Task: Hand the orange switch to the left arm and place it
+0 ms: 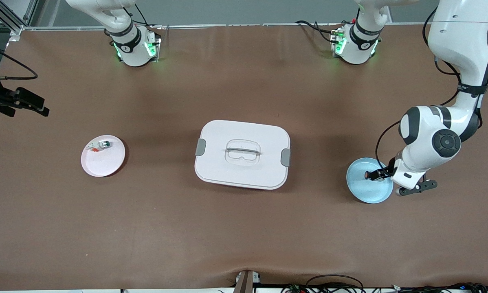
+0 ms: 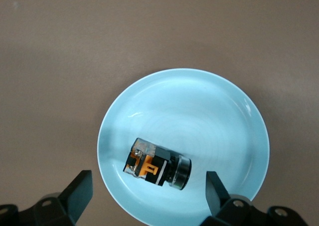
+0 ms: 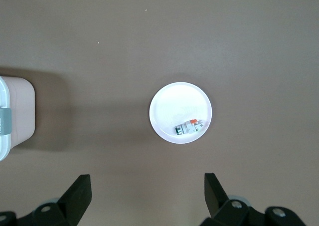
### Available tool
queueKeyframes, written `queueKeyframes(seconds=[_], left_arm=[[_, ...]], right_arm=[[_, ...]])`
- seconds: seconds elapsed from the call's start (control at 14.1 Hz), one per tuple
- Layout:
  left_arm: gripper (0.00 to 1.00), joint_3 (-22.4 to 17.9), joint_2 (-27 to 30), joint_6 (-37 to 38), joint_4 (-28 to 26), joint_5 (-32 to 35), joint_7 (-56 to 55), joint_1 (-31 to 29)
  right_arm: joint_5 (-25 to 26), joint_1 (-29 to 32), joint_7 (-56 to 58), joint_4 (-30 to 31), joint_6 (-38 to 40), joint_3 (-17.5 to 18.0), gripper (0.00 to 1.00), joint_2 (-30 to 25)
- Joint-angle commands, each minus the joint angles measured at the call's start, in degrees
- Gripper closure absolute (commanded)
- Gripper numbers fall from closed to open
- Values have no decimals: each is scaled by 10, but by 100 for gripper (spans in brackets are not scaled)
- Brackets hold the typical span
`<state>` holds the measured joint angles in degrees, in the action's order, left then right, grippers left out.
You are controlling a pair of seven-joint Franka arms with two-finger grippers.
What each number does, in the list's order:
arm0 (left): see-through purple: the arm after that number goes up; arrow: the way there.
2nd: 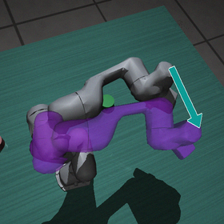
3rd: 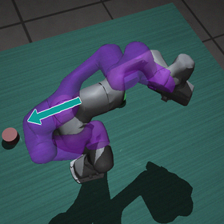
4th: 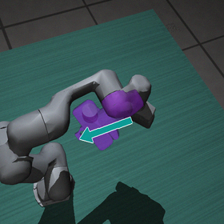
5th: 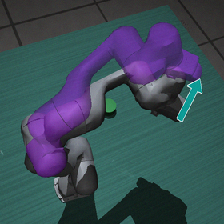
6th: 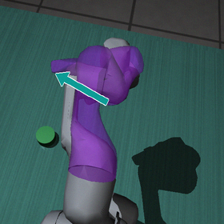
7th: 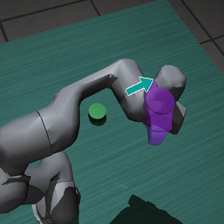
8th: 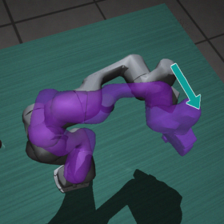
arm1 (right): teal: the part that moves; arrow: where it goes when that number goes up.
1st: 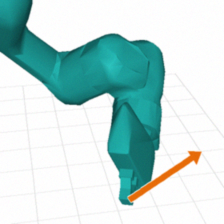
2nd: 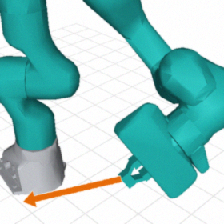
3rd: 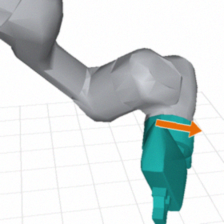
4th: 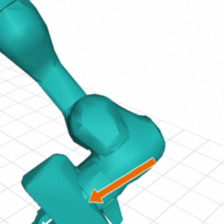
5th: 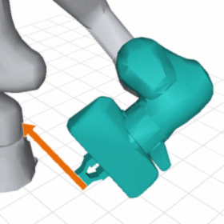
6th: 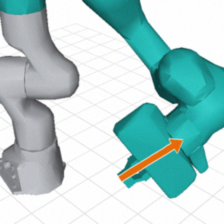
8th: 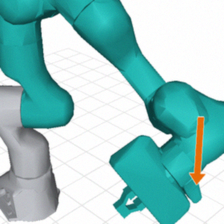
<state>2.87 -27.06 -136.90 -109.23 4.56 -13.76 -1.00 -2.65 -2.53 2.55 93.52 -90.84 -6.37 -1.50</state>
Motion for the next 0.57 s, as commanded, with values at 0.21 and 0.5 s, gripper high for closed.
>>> queueKeyframes(seconds=[0.21, 0.5], left_arm=[[0, 9, 22, 7, -6, 4, 51, -8], [0, 10, 37, 7, 6, 5, 47, -6]], right_arm=[[3, 0, -7, 28, -12, 2, 0, -25], [2, -2, -7, 25, -12, 4, 0, -27]])
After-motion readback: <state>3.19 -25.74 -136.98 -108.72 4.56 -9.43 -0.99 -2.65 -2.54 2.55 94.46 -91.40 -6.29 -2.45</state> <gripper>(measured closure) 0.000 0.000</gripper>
